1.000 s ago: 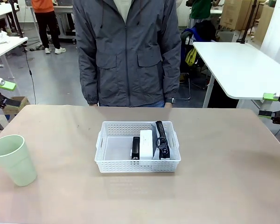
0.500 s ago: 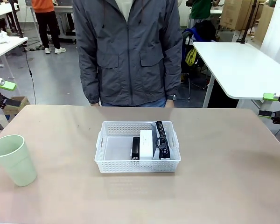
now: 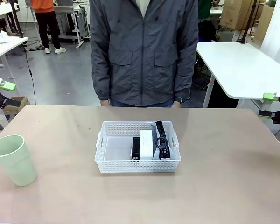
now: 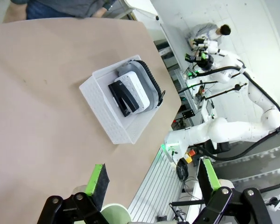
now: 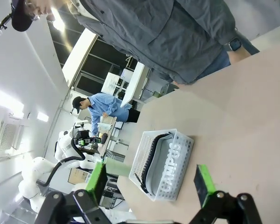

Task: Efficiently arrange items inside the basket to fit them all.
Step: Pick up the Reusable plastic cup and place it inside the Organizing basket.

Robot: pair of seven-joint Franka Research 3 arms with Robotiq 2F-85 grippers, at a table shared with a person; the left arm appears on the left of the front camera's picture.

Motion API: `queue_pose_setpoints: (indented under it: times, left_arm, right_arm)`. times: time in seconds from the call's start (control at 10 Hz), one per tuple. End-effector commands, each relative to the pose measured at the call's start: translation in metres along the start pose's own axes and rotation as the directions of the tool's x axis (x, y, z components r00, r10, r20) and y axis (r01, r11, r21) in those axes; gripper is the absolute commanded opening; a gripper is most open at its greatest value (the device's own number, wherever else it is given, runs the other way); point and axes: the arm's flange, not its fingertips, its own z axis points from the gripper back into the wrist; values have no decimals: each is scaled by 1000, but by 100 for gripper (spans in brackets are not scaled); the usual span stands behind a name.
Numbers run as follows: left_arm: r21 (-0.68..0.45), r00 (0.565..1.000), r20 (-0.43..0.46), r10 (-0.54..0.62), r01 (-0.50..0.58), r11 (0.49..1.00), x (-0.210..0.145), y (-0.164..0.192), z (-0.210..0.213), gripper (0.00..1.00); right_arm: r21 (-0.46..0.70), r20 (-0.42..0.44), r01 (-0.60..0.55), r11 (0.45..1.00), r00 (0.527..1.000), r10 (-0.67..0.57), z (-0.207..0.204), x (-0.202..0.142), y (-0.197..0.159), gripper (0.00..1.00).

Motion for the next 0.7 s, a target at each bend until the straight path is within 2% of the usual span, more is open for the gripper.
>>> queue_pose_setpoints:
  times: [0.0,0.1,0.3,0.4,0.6]
  left_arm:
    - [67,983,-68,-170,175,982,3,-13,6,100]
    - [86,952,-102,-289,297,951,2,-17,22,100]
    - [76,830,-137,-540,552,830,-21,-11,64,100]
    - [48,786,-123,-606,615,787,-39,-2,79,100]
    - [72,675,-135,-725,737,672,-87,18,108,100]
  right_arm:
    - [7,-1,8,1000,1000,-8,1,0,2,100]
    - [7,-1,8,1000,1000,-8,1,0,2,100]
    - [7,-1,8,1000,1000,-8,1,0,2,100]
    - [7,-1,8,1000,1000,-8,1,0,2,100]
    - [7,-1,8,1000,1000,-8,1,0,2,100]
